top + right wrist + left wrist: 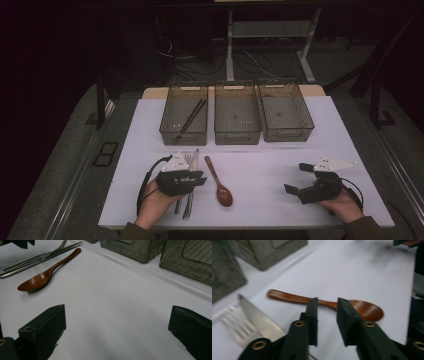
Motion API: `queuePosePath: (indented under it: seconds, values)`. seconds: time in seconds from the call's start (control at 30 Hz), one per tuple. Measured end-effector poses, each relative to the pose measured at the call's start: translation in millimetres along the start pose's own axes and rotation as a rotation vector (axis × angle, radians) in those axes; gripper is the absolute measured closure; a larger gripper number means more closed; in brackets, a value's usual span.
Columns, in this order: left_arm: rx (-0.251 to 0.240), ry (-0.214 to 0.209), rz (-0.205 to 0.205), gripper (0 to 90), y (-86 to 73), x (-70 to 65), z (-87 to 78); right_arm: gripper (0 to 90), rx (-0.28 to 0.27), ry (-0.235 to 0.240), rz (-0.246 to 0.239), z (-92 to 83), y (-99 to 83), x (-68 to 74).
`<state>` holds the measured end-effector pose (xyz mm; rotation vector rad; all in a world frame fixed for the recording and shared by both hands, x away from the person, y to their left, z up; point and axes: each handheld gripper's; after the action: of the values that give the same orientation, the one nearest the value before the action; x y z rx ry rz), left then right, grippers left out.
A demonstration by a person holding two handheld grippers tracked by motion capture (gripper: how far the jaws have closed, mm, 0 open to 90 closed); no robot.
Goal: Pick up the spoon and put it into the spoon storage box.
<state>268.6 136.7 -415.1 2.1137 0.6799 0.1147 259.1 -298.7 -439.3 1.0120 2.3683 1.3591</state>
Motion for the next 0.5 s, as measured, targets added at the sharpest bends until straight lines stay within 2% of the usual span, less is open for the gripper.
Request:
queuePosePath:
  seconds: [0.17, 0.33, 0.5]
  values:
    - [0.032, -0.068, -0.002, 88.7, -6.9, -7.7, 8.6, 0.8, 0.001, -0.002, -0.001, 0.1, 0.0, 0.0]
    - [0.085, -0.124, 0.022, 88.9, -10.5, -19.6, 19.1, 0.8, 0.000, -0.002, -0.002, 0.0, 0.0, 0.1]
    - [0.132, -0.162, 0.068, 88.9, -12.0, -32.6, 30.2, 0.8, 0.001, -0.002, -0.001, 0.0, 0.0, 0.4]
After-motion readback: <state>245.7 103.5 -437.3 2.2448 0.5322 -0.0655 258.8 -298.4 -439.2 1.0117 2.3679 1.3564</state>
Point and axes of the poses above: each handheld gripper's, and its own axes: z roughly forward along the jaws, y roughly out of its top, x roughly to its left, and after that the axes turned 2 degrees about -z, right-handed
